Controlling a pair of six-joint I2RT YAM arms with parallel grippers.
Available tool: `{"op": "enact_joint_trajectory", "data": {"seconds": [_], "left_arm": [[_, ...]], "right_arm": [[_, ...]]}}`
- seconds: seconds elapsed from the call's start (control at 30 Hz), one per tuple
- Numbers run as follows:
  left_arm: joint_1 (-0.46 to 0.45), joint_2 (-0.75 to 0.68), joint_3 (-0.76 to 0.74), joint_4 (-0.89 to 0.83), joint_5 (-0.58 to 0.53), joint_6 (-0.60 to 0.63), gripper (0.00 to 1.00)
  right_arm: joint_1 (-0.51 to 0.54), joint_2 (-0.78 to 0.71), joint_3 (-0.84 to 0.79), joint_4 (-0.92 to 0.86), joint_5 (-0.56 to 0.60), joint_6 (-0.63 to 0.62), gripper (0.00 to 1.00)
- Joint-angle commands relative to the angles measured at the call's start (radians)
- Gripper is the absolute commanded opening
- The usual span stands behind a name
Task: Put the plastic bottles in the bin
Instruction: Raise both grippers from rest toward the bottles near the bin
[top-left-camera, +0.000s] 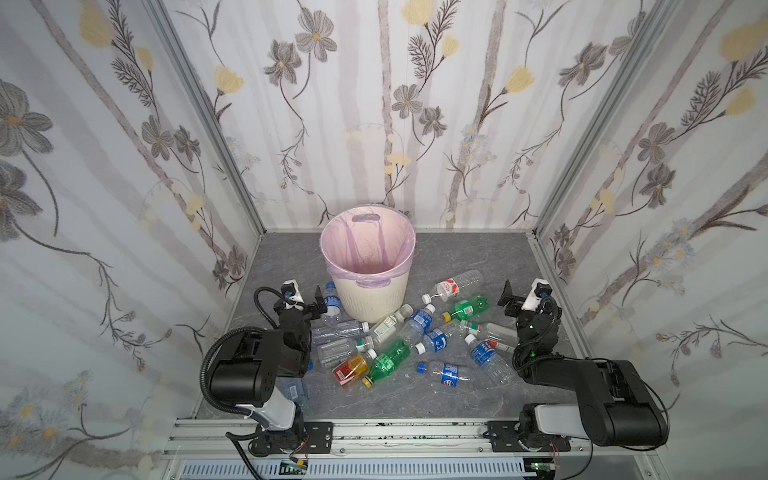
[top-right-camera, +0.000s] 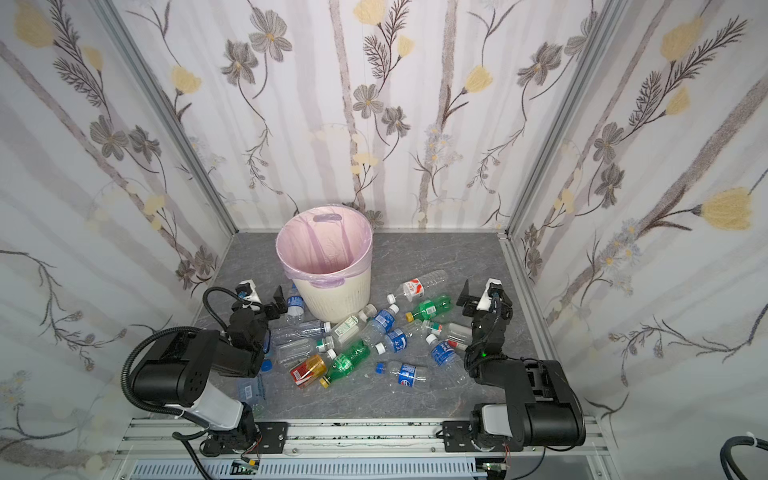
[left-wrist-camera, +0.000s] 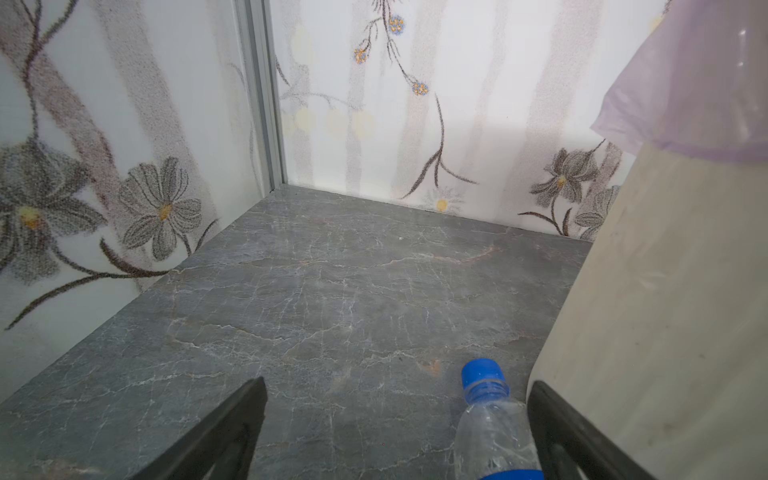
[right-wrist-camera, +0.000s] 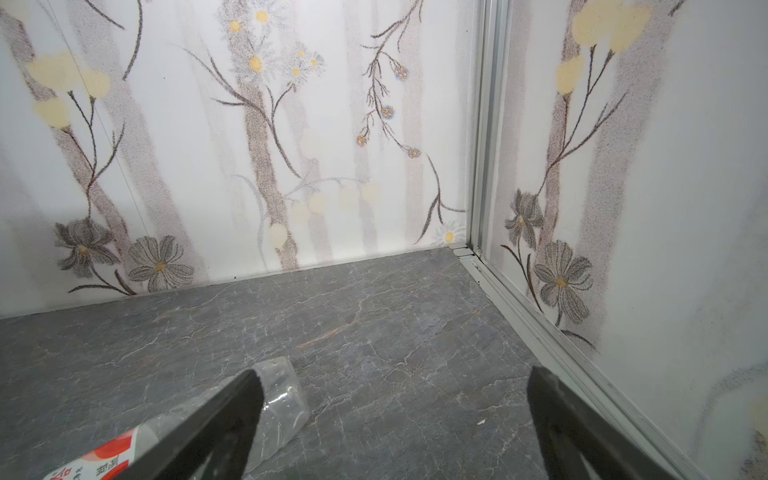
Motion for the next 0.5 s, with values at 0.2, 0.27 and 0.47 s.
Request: {"op": "enact_joint_trajectory", "data": {"seconds": [0.2, 0.27, 0.47], "left_arm": [[0.004, -0.002, 0.007, 0.018, 0.014, 0.001, 1.0], [0.005, -0.003, 0.007, 0.017, 0.014, 0.001, 1.0], [0.004, -0.003, 0.007, 0.018, 0.014, 0.001, 1.0]], "right_arm": [[0.0, 0.002, 0.004, 0.027, 0.008, -0.006, 1.0], [0.0, 0.002, 0.005, 0.027, 0.007, -0.006, 1.0], [0.0, 0.002, 0.004, 0.025, 0.008, -0.005, 1.0]]}}
